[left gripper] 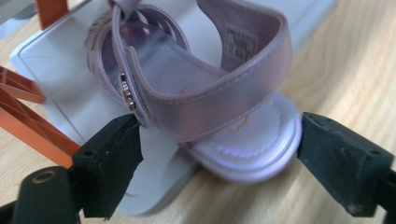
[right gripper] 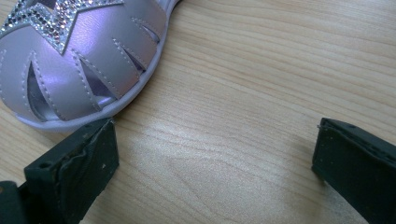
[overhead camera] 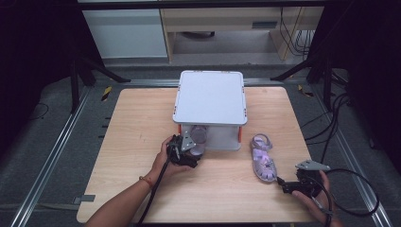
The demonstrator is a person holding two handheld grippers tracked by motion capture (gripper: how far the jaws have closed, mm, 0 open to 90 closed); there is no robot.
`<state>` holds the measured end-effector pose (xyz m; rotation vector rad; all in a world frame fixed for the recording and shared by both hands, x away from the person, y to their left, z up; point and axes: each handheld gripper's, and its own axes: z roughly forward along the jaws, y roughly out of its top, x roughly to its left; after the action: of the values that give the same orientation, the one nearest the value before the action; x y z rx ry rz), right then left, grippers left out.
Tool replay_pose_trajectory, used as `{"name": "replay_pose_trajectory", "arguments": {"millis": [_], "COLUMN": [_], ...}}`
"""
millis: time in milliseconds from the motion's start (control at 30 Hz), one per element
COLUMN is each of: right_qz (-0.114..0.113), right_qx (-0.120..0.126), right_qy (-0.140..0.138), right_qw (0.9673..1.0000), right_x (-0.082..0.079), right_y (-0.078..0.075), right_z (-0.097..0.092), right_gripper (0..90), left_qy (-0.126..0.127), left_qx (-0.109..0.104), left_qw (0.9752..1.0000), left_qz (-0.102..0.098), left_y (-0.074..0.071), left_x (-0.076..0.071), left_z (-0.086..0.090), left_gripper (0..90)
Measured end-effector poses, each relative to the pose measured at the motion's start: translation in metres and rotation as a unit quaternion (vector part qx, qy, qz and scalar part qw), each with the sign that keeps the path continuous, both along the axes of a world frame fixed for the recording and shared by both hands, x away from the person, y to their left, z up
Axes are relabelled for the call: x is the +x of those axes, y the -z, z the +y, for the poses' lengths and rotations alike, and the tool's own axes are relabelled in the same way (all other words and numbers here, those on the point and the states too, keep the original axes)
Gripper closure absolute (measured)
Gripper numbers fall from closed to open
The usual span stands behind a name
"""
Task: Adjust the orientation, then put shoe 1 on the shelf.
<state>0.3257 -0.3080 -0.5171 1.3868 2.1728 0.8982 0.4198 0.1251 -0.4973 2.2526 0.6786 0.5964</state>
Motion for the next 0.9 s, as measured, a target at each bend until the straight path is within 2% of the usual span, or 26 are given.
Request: {"name": "replay_pose_trajectory", "arguments": {"millis": [100,167,333,433,533,567,600,700,800,900], "right_qz": [0.0,0.0,0.0,0.0,-0.001,-0.001,-0.001,-0.001,-0.001,-0.001], "right_qx": [0.0,0.0,0.0,0.0,-0.001,-0.001,-0.001,-0.001,-0.001,-0.001], "right_qy": [0.0,0.0,0.0,-0.002,-0.003,-0.003,-0.003,-0.002,-0.002,-0.002], "right_qw": [1.0,1.0,1.0,1.0,1.0,1.0,1.0,1.0,1.0,1.0], "right_x": [0.0,0.0,0.0,0.0,0.001,0.001,0.001,0.001,0.001,0.001], "right_y": [0.0,0.0,0.0,0.0,0.0,0.0,0.0,0.0,0.0,0.0], "right_z": [0.0,0.0,0.0,0.0,0.0,0.0,0.0,0.0,0.0,0.0], "right_gripper": [0.7,0.6,0.7,0.7,0.6,0.6,0.6,0.6,0.6,0.6], "left_qy": [-0.011,-0.016,-0.02,-0.008,0.004,0.009,0.012,0.022,0.018,0.01], "left_qx": [0.0,-0.013,-0.024,-0.034,-0.027,-0.025,-0.023,-0.011,-0.003,-0.008], "left_qw": [0.9999,0.9998,0.9994,0.9993,0.9994,0.9994,0.9994,0.9993,0.9996,0.9996], "left_qz": [-0.002,0.001,0.012,0.013,0.02,0.021,0.024,0.027,0.022,0.025], "left_y": [0.0,0.003,0.0,-0.01,-0.011,-0.01,-0.008,-0.003,0.0,0.0], "left_x": [0.006,0.01,0.007,0.0,-0.003,-0.004,-0.005,-0.006,-0.004,0.0], "left_z": [0.002,0.004,0.007,0.018,0.022,0.024,0.025,0.024,0.019,0.016], "left_gripper": [14.1,14.6,15.7,12.0,12.1,13.6,19.2,23.2,33.0,37.8]}}
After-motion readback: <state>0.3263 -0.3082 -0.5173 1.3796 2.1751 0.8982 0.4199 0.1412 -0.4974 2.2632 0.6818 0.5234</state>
